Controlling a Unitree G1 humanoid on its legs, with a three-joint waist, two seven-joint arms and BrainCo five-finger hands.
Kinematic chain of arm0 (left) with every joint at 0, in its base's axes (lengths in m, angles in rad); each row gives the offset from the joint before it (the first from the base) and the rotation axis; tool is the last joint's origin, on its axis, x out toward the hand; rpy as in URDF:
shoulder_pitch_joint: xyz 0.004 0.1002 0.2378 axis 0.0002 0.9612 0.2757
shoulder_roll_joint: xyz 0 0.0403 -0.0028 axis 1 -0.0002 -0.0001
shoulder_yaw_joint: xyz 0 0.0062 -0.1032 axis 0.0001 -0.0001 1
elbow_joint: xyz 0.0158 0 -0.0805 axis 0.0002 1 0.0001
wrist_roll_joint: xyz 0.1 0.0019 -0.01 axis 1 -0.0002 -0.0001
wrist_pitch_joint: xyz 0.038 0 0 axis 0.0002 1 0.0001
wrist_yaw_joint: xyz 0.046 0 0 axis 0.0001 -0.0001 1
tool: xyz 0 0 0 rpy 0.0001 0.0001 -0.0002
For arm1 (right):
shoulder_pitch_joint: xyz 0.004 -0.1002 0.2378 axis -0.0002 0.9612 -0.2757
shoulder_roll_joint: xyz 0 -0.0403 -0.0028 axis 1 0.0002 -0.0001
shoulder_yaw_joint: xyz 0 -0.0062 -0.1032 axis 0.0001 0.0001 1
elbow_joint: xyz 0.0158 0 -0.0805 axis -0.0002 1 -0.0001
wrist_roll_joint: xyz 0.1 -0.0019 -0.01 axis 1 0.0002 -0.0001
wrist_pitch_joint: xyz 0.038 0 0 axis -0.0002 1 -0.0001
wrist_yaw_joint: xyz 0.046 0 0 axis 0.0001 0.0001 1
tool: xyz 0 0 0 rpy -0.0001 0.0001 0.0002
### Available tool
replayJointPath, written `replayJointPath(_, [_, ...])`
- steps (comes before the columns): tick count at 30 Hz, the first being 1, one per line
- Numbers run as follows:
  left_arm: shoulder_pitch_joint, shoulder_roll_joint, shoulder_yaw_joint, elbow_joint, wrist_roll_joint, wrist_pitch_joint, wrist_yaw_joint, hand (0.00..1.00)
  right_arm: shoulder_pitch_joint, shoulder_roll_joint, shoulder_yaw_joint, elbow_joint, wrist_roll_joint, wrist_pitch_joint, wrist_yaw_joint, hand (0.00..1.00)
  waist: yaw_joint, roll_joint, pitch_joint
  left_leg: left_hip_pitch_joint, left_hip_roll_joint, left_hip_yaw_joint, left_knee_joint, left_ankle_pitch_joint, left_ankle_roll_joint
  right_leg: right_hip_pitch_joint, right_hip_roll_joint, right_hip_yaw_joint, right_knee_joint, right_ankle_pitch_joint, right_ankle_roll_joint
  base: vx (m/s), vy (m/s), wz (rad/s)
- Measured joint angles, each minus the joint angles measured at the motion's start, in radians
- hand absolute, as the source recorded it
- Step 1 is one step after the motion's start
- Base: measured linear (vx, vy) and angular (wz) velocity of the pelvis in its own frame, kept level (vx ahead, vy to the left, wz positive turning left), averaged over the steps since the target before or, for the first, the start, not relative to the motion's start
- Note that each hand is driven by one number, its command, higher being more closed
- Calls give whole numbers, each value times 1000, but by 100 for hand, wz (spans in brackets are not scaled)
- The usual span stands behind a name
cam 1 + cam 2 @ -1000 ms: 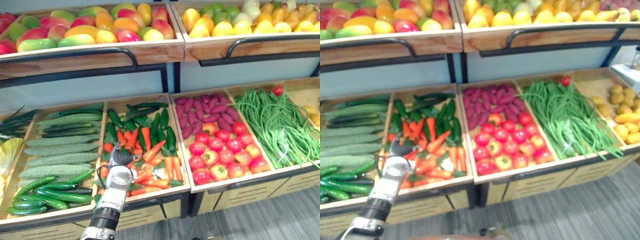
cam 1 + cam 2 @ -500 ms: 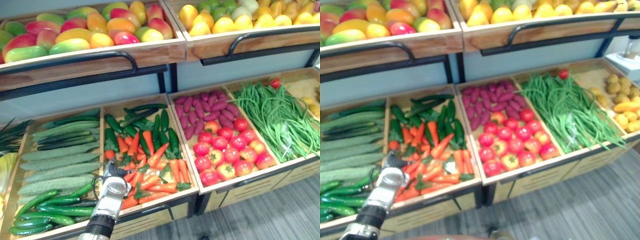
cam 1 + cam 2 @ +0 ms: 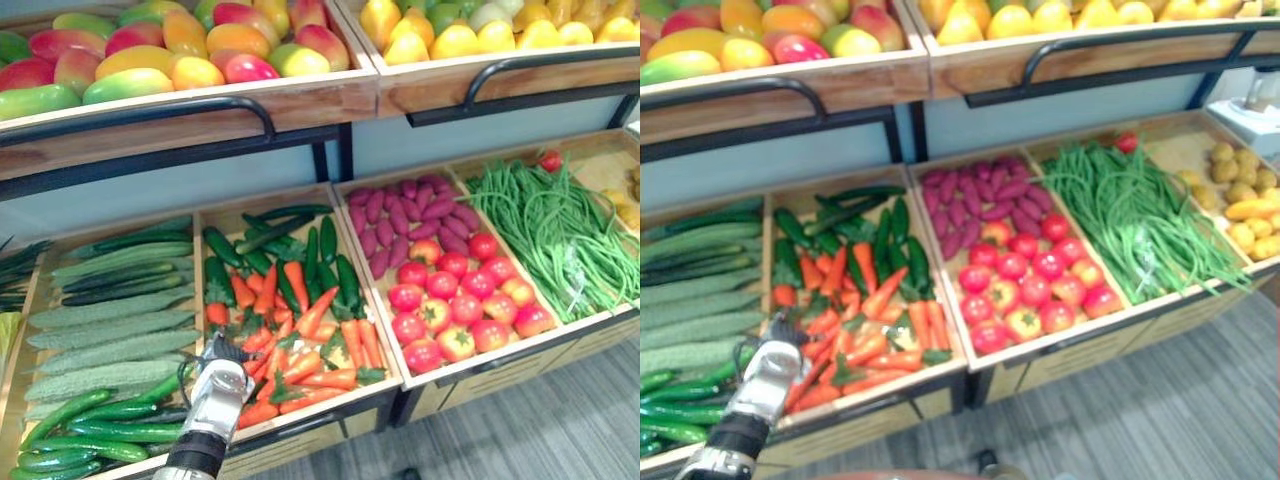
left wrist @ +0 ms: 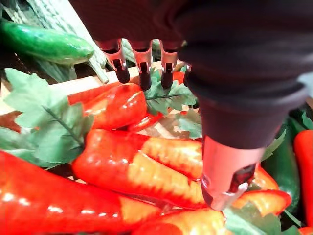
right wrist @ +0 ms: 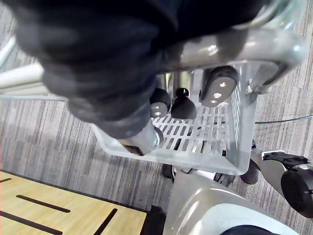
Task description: Pick vegetable in the basket
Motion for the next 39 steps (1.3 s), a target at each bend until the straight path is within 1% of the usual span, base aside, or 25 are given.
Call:
replayJointPath(2, [1,0,0,11,6,-13,0,0,1,-8,8,-17,0,0,1,100,3,1,-1,0,-1,11,-6,3,0,0,0,8,-16,7,3,-56,-47,-13])
replayJointPath(3, [1,0,0,21,26,-17,-1,0,-2,-15,11,-21,0,0,5,100,2,2,0,-1,-3,15,-7,3,0,-2,0,11,-21,12,5,-43,-41,-10])
replayJointPath(8, [7,0,-19,36,50,-52,-25,0,2,-14,11,-25,-1,3,5,100,0,3,-1,-2,-6,19,-21,9,-1,-13,0,15,-21,14,6,-19,-45,-4])
replayJointPath(9, [16,0,-30,36,76,-58,-36,0,3,-14,11,-25,-1,3,6,100,-1,3,-1,-3,-6,21,-23,9,-2,-13,1,16,-21,14,6,21,-33,-5])
replayJointPath(11, [30,-1,-55,38,87,-64,-52,0,7,-12,11,-25,-1,3,7,100,-1,3,-1,-3,-6,22,-24,8,-2,-14,2,17,-21,14,6,35,-32,-3])
replayJointPath(13, [42,-2,-85,51,158,-86,-59,0,11,-11,11,-25,-2,3,8,100,-1,4,-1,-2,-5,24,-25,8,-3,-14,4,18,-21,15,7,46,-34,-1])
replayJointPath(14, [42,-2,-85,57,168,-94,-59,0,11,-11,11,-25,-2,3,8,100,-2,4,-2,-2,-5,25,-26,8,-4,-14,4,19,-21,15,7,37,-25,-5])
replayJointPath(17, [41,-1,-98,99,226,-116,-45,0,9,-15,11,-25,-6,0,22,100,-1,5,-2,3,-4,40,-29,7,-5,-16,8,32,-21,15,7,23,-30,-11])
replayJointPath(21, [38,0,-124,128,234,-122,-21,0,9,-19,14,-25,-39,-1,28,100,-5,8,-3,0,-4,45,-30,6,-6,-18,9,39,-21,15,7,-15,-33,-3])
replayJointPath(25, [27,-1,-136,180,234,-119,33,0,-19,-46,29,-27,-41,-3,60,100,-11,11,5,-17,-4,72,-24,4,-8,-50,10,62,-12,15,8,-44,-48,-19])
replayJointPath(26, [10,-1,-141,202,233,-114,51,100,-35,-60,48,-35,-40,-3,63,100,-17,15,17,-31,-5,80,-20,5,-8,-72,9,69,3,15,8,-44,-42,-19])
replayJointPath(29, [-50,2,-147,235,215,-113,111,100,-77,-81,56,-61,-37,-4,64,100,-24,27,49,-79,-7,96,-1,7,-4,-143,3,82,46,15,8,-69,-64,-13])
replayJointPath(30, [-88,2,-147,241,180,-115,125,100,-96,-85,63,-64,-35,-5,64,100,-26,29,74,-92,-6,97,8,8,-2,-158,0,85,59,15,8,-52,-53,-3])
replayJointPath(31, [-122,-4,-149,253,166,-115,126,100,-116,-86,72,-66,-33,-4,64,100,-27,26,101,-93,-2,100,13,8,-3,-158,1,87,60,15,9,-73,-73,-3])
replayJointPath(32, [-131,-7,-152,254,144,-115,131,100,-122,-85,80,-70,-31,-4,64,100,-27,22,110,-93,0,101,13,8,-3,-158,3,88,62,14,9,-48,-64,-5])
replayJointPath(33, [-140,-16,-151,254,133,-112,153,100,-125,-80,94,-83,-30,-3,64,100,-28,16,119,-93,4,103,13,6,-8,-160,7,90,65,10,10,-33,-93,-7])
replayJointPath(37, [-142,-26,-136,256,65,-110,190,100,-117,-77,99,-119,-30,-4,65,100,-27,20,121,-89,12,120,14,6,-9,-172,15,94,88,0,-2,30,-49,-7])
replayJointPath(39, [-142,-33,-130,259,58,-110,200,100,-114,-76,103,-126,-31,-4,66,100,-27,21,121,-88,14,120,14,6,-8,-170,16,94,92,-1,-5,19,-8,0])
